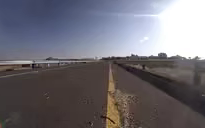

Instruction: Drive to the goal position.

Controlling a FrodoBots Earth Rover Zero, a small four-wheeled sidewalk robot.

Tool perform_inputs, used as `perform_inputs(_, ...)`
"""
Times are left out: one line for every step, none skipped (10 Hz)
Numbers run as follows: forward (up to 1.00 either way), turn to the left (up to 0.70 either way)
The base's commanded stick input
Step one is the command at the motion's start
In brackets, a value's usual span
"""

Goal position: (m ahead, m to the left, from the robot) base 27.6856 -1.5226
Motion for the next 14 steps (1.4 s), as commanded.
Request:
perform_inputs(0.70,0.00)
perform_inputs(0.70,0.00)
perform_inputs(0.70,0.00)
perform_inputs(0.70,0.00)
perform_inputs(0.70,0.00)
perform_inputs(0.70,0.00)
perform_inputs(0.70,0.00)
perform_inputs(0.70,0.00)
perform_inputs(0.70,0.00)
perform_inputs(0.70,0.00)
perform_inputs(0.70,0.00)
perform_inputs(0.70,0.00)
perform_inputs(0.70,0.00)
perform_inputs(0.70,0.00)
